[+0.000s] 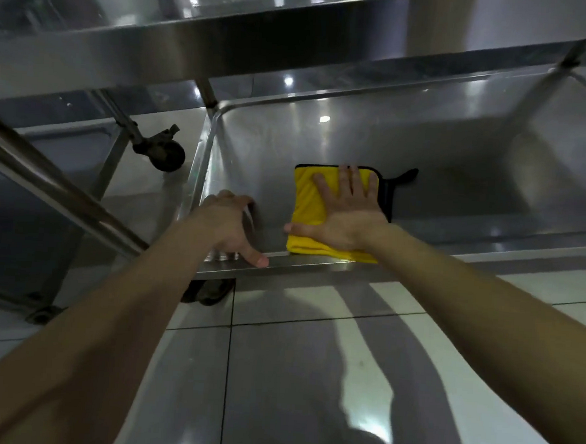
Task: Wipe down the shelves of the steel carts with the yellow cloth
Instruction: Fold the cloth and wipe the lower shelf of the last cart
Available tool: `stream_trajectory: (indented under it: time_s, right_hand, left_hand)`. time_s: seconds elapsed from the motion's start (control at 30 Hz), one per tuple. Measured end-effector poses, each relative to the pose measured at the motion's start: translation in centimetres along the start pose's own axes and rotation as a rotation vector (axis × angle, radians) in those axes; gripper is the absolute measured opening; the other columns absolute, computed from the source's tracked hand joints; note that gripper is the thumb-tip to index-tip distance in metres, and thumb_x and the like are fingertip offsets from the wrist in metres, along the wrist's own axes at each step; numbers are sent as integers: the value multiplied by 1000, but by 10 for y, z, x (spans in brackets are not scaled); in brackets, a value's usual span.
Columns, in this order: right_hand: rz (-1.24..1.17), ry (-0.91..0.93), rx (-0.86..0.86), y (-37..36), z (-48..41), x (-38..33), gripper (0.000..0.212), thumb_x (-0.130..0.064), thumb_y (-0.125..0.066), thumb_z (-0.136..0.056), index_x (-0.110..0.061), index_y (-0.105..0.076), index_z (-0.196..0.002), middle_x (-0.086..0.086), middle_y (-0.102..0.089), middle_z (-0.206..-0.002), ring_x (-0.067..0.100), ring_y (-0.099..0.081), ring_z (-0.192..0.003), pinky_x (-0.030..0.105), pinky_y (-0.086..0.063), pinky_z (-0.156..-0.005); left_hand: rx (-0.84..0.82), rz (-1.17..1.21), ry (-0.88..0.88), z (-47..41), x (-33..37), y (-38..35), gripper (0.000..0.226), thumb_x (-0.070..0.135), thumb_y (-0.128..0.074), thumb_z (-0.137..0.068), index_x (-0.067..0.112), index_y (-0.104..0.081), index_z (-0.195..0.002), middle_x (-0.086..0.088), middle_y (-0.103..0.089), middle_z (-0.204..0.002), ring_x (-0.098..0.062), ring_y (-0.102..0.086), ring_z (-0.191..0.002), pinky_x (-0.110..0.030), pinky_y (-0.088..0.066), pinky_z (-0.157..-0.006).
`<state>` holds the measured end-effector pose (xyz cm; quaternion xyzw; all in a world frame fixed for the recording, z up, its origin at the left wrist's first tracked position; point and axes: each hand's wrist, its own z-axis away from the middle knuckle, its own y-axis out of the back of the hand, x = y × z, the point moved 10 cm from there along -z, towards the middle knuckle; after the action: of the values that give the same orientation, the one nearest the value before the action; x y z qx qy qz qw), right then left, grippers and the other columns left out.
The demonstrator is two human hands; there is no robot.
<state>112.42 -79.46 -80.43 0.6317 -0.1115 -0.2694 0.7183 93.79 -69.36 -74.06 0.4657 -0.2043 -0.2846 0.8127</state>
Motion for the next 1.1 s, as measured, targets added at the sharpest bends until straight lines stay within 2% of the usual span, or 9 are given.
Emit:
stream_trajectory:
  time_s: [0.13, 0.3, 0.43, 0.63, 0.73, 0.83, 0.97, 1.0, 1.1]
  right_hand:
    - [-44, 49, 47, 32, -77, 9, 127, -112, -22, -65, -42, -3, -170, 14, 9, -180, 34, 13, -165, 61, 14, -128]
    - [11, -10, 66, 45, -139, -28, 119, -104, -27, -76, -35, -7, -172, 19, 8, -179, 40, 10, -165, 68, 11, -127]
    - [13, 95, 59, 33, -120, -73, 111, -100, -24, -82, -39, -1, -171, 16, 11, -179, 41, 14, -164, 70, 13, -125]
    - [8, 206, 67, 8, -25, -71, 96, -93, -14, -88, -46, 0, -170, 8, 15, -179, 32, 19, -164, 65, 15, -126]
    - [18, 266, 46, 1, 21, -51, 98, -97, -11, -82, -52, -3, -168, 2, 10, -180, 24, 17, -165, 60, 14, -129]
    - [-2, 255, 18, 7, 48, 6, 92, -97, -18, -87, -55, -4, -167, -6, 9, -180, 16, 15, -165, 54, 13, -131]
    - [13, 2, 40, 25, 66, 124, 92, -96, -20, -89, -53, -3, -168, -5, 9, -181, 16, 15, -165, 54, 10, -132]
    - [16, -57, 53, 27, 68, 140, 95, -98, -18, -87, -51, -2, -168, -3, 9, -181, 18, 15, -165, 55, 10, -132]
    - [47, -128, 60, 25, 67, 136, 110, -103, -13, -76, -47, 1, -169, 7, 12, -180, 29, 18, -165, 64, 12, -128]
  left_hand:
    - [25, -10, -43, 0, -3, -3, 145, 74, -97, -50, 32, -26, -170, -4, -28, -172, -33, -32, -156, -46, -37, -123]
    - [36, 9, -39, -2, -4, -1, 138, 72, -99, -47, 34, -37, -164, 1, -32, -168, -31, -32, -154, -47, -40, -122]
    - [51, 41, -5, -1, -6, -3, 149, 73, -99, -45, 34, -26, -170, 3, -27, -172, -29, -28, -157, -48, -37, -124]
    - [78, 74, -47, 0, -9, -5, 147, 75, -98, -44, 37, -30, -168, 0, -27, -174, -29, -28, -158, -46, -36, -124]
    - [56, 74, -28, 2, -10, -7, 151, 77, -97, -42, 36, -28, -170, -3, -20, -178, -30, -23, -162, -47, -32, -129]
    - [15, 67, -16, 8, -4, -6, 154, 77, -95, -40, 33, -27, -171, -5, -18, -179, -31, -22, -164, -49, -31, -130]
    - [-19, 52, 17, 21, 12, 3, 138, 62, -105, -40, 25, -47, -160, -8, -53, -158, -32, -55, -141, -46, -49, -117]
    - [-11, 31, 18, 23, 20, 5, 136, 56, -107, -43, 26, -46, -161, -8, -55, -156, -32, -56, -140, -45, -50, -115]
    - [19, -31, -24, 20, 62, 9, 148, 58, -106, -49, 31, -26, -171, -9, -30, -173, -34, -30, -158, -47, -36, -127]
